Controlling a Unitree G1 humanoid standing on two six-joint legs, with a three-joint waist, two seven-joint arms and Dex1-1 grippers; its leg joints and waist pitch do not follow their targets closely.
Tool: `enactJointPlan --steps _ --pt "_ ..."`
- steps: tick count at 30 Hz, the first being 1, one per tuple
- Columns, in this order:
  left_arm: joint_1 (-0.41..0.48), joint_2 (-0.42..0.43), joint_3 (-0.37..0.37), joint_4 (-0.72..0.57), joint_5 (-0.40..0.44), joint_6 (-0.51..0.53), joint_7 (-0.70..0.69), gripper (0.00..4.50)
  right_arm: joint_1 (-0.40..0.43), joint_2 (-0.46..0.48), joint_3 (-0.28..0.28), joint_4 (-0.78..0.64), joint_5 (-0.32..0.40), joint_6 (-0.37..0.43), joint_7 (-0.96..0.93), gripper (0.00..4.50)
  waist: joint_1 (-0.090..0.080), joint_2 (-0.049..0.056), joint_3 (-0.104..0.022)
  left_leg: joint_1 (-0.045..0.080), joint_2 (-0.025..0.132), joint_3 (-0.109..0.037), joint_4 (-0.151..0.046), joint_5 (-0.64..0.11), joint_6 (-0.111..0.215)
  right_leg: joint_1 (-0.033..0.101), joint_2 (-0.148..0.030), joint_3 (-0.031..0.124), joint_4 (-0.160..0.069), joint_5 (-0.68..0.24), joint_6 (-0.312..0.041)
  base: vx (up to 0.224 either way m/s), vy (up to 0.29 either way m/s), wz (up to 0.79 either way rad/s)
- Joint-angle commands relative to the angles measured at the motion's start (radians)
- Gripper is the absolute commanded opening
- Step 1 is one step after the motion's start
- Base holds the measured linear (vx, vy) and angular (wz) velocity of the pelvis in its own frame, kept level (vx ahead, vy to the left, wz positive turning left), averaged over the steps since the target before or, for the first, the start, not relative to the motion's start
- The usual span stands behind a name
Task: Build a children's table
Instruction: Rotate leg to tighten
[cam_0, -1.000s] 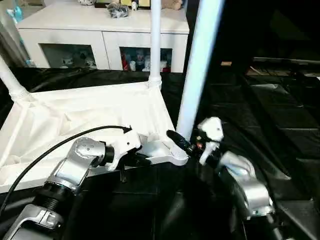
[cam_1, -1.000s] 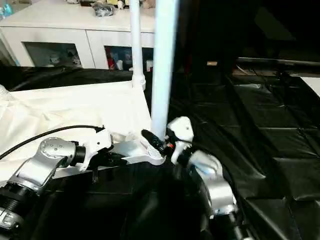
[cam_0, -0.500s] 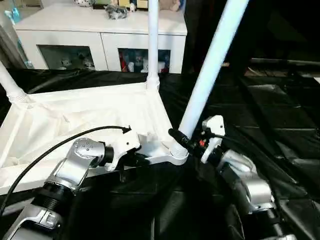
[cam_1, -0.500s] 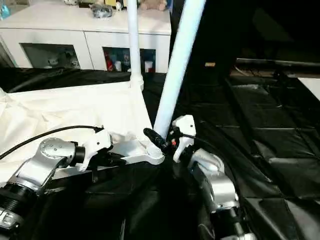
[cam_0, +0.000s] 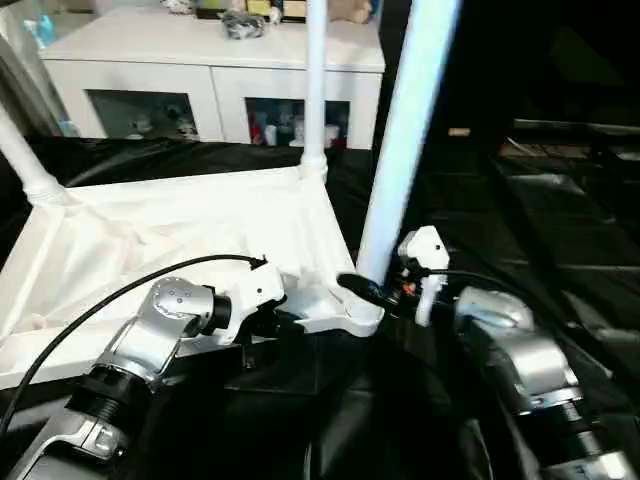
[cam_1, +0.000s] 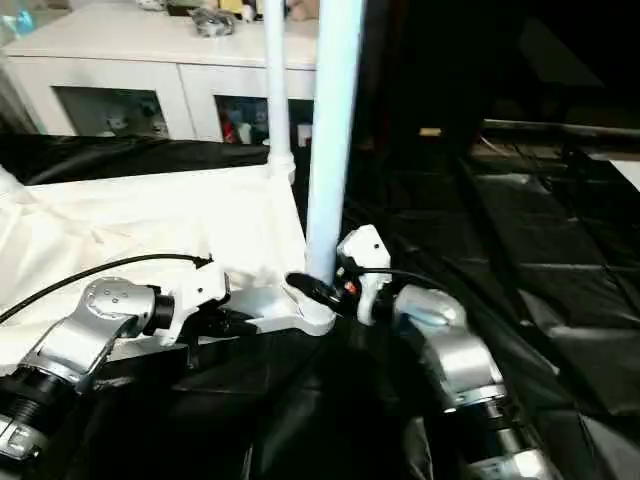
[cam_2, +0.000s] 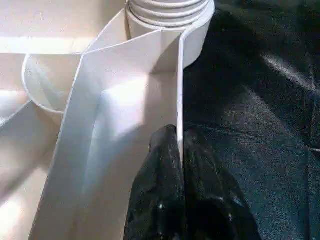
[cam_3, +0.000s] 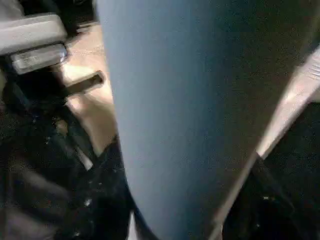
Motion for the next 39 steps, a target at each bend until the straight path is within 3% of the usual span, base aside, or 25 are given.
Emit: enactJointPlan --steps 1,4,5,6,7,9,12,13,14,15,17,20,21,23,26,28,29,30,31,32,33,34,35,39 --pt "0.000 0.006 0.025 0.015 0.004 0.016 0.030 0.00 0.059 -0.035 0.083 0.119 -0.063 0.105 0.062 1.85 -0.005 -0.002 -0.028 0.017 0.069 -0.032 -0.075 -0.280 -0.005 0.010 -0.093 0.053 -0.092 -0.188 -0.171 0.000 0.000 0.00" --pt "0.008 0.012 0.026 -0.010 -0.002 0.021 0.026 0.00 0.021 -0.025 0.045 0.138 -0.041 0.105 0.050 1.85 -0.005 0.000 -0.027 0.019 0.070 -0.033 -0.077 -0.297 -0.012 0.009 -0.096 0.054 -0.095 -0.211 -0.173 0.000 0.000 0.00" --pt "0.012 0.015 0.025 -0.021 -0.005 0.024 0.025 0.00 0.010 -0.027 0.038 0.134 -0.031 0.111 0.052 1.85 -0.007 -0.007 -0.027 0.018 0.071 -0.033 -0.078 -0.294 -0.011 0.011 -0.095 0.053 -0.095 -0.208 -0.174 0.000 0.000 0.00" --pt "0.015 0.017 0.025 -0.027 -0.007 0.026 0.025 0.00 0.005 -0.028 0.035 0.132 -0.026 0.115 0.053 1.85 -0.005 -0.004 -0.029 0.018 0.071 -0.034 -0.078 -0.289 -0.011 0.011 -0.095 0.053 -0.093 -0.201 -0.176 0.000 0.000 0.00" --pt "0.033 0.030 0.027 -0.049 -0.008 0.021 0.026 0.00 -0.013 -0.030 0.037 0.124 -0.018 0.122 0.062 1.85 -0.008 -0.020 -0.029 0.015 0.071 -0.032 -0.077 -0.277 -0.004 0.013 -0.095 0.053 -0.092 -0.191 -0.177 0.000 0.000 0.00" --pt "0.037 0.034 0.027 -0.052 -0.008 0.018 0.026 0.00 -0.016 -0.029 0.039 0.123 -0.018 0.122 0.064 1.85 -0.005 -0.012 -0.031 0.014 0.070 -0.032 -0.075 -0.240 0.005 0.013 -0.096 0.053 -0.088 -0.153 -0.178 0.000 0.000 0.00" --pt "0.050 0.040 0.034 -0.072 -0.012 0.031 0.032 0.00 -0.054 -0.025 0.047 0.148 -0.022 0.124 0.087 1.85 -0.009 -0.019 -0.032 0.012 0.069 -0.029 -0.072 -0.211 0.017 0.016 -0.093 0.049 -0.082 -0.094 -0.189 0.000 0.000 0.00" --pt "0.054 0.043 0.038 -0.071 -0.013 0.028 0.031 0.00 -0.063 -0.020 0.054 0.160 -0.030 0.121 0.088 1.85 -0.011 -0.018 -0.030 0.013 0.068 -0.028 -0.071 -0.216 0.019 0.014 -0.093 0.050 -0.084 -0.103 -0.193 0.000 0.000 0.00" --pt "0.058 0.049 0.041 -0.072 -0.012 0.026 0.033 0.00 -0.071 -0.015 0.069 0.171 -0.046 0.117 0.087 1.85 -0.013 -0.027 -0.029 0.013 0.067 -0.027 -0.071 -0.221 0.019 0.014 -0.094 0.050 -0.085 -0.125 -0.192 0.000 0.000 0.00" --pt "0.058 0.049 0.041 -0.072 -0.012 0.026 0.033 0.00 -0.071 -0.015 0.069 0.171 -0.046 0.117 0.087 1.85 -0.013 -0.024 -0.028 0.013 0.067 -0.028 -0.072 -0.226 0.017 0.013 -0.095 0.050 -0.087 -0.143 -0.191 0.000 0.000 0.00" --pt "0.061 0.060 0.043 -0.072 -0.010 0.037 0.039 0.00 -0.070 -0.008 0.086 0.159 -0.051 0.130 0.089 1.85 -0.010 -0.030 -0.026 0.013 0.069 -0.029 -0.074 -0.240 0.013 0.013 -0.099 0.052 -0.091 -0.206 -0.174 0.000 0.000 0.00" --pt "0.058 0.058 0.047 -0.064 -0.014 0.043 0.045 0.00 -0.055 -0.004 0.090 0.151 -0.053 0.132 0.087 1.85 -0.010 -0.031 -0.027 0.014 0.069 -0.029 -0.076 -0.232 0.007 0.012 -0.095 0.052 -0.090 -0.193 -0.164 0.000 0.000 0.00" --pt "0.058 0.057 0.048 -0.064 -0.014 0.046 0.047 0.00 -0.046 -0.005 0.091 0.149 -0.056 0.130 0.086 1.85 -0.009 -0.022 -0.028 0.015 0.069 -0.030 -0.076 -0.231 0.004 0.011 -0.096 0.052 -0.089 -0.182 -0.166 0.000 0.000 0.00" --pt "0.055 0.058 0.043 -0.060 -0.016 0.045 0.036 0.00 -0.024 -0.009 0.093 0.152 -0.068 0.121 0.073 1.85 -0.012 -0.014 -0.029 0.016 0.068 -0.029 -0.075 -0.236 -0.003 0.012 -0.092 0.052 -0.087 -0.139 -0.172 0.000 0.000 0.00" --pt "0.048 0.053 0.035 -0.054 -0.018 0.045 0.028 0.00 -0.017 -0.011 0.082 0.156 -0.068 0.117 0.058 1.85 -0.011 -0.009 -0.031 0.017 0.067 -0.029 -0.074 -0.238 -0.004 0.013 -0.092 0.052 -0.086 -0.114 -0.182 0.000 0.000 0.00" --pt "0.043 0.052 0.031 -0.048 -0.017 0.044 0.026 0.00 -0.017 -0.006 0.078 0.161 -0.067 0.118 0.047 1.85 -0.012 -0.013 -0.031 0.016 0.066 -0.029 -0.074 -0.242 -0.004 0.014 -0.091 0.051 -0.087 -0.116 -0.183 0.000 0.000 0.00" --pt "0.038 0.047 0.026 -0.043 -0.018 0.055 0.029 0.00 -0.022 0.017 0.073 0.186 -0.087 0.108 -0.005 1.85 -0.013 -0.003 -0.031 0.017 0.067 -0.030 -0.075 -0.256 -0.012 0.012 -0.091 0.052 -0.088 -0.126 -0.184 0.000 0.000 0.00" --pt "0.037 0.043 0.024 -0.045 -0.018 0.061 0.033 0.00 -0.024 0.024 0.071 0.197 -0.096 0.102 -0.026 1.85 -0.015 -0.002 -0.030 0.018 0.066 -0.029 -0.076 -0.267 -0.016 0.010 -0.090 0.052 -0.090 -0.138 -0.183 0.000 0.000 0.00" --pt "0.039 0.027 0.020 -0.046 -0.016 0.078 0.049 0.00 -0.033 0.056 0.055 0.224 -0.107 0.101 -0.092 1.85 -0.019 -0.005 -0.027 0.017 0.066 -0.032 -0.081 -0.295 -0.025 0.011 -0.091 0.051 -0.092 -0.184 -0.177 0.000 0.000 0.00" --pt "0.039 0.025 0.019 -0.046 -0.016 0.080 0.050 0.00 -0.034 0.059 0.053 0.226 -0.108 0.102 -0.099 1.85 -0.020 0.001 -0.027 0.017 0.066 -0.033 -0.082 -0.307 -0.033 0.011 -0.094 0.051 -0.093 -0.207 -0.175 0.000 0.000 0.00" --pt "0.043 -0.003 0.007 -0.050 -0.010 0.101 0.079 0.00 -0.045 0.103 0.030 0.262 -0.123 0.104 -0.199 1.85 -0.026 0.005 -0.021 0.016 0.065 -0.037 -0.087 -0.346 -0.049 0.009 -0.095 0.051 -0.098 -0.283 -0.164 0.000 0.000 0.00" --pt "0.045 -0.038 -0.002 -0.060 -0.006 0.134 0.113 0.00 -0.054 0.141 0.009 0.294 -0.134 0.109 -0.289 1.85 -0.035 -0.001 -0.015 0.018 0.063 -0.041 -0.091 -0.393 -0.067 0.005 -0.097 0.050 -0.106 -0.388 -0.144 0.000 0.000 0.00" --pt "0.044 -0.060 -0.002 -0.064 -0.004 0.159 0.139 0.00 -0.059 0.163 0.000 0.310 -0.139 0.110 -0.336 1.85 -0.041 -0.003 -0.012 0.027 0.064 -0.049 -0.094 -0.452 -0.082 -0.001 -0.101 0.048 -0.116 -0.497 -0.121 -0.061 0.014 -0.16" --pt "0.022 -0.176 0.006 -0.068 0.021 0.276 0.298 0.00 -0.081 0.259 -0.025 0.369 -0.147 0.120 -0.499 1.85 -0.057 -0.010 -0.003 0.053 0.059 -0.064 -0.090 -0.578 -0.092 -0.020 -0.106 0.044 -0.143 -0.683 -0.063 -0.027 0.012 -0.07"
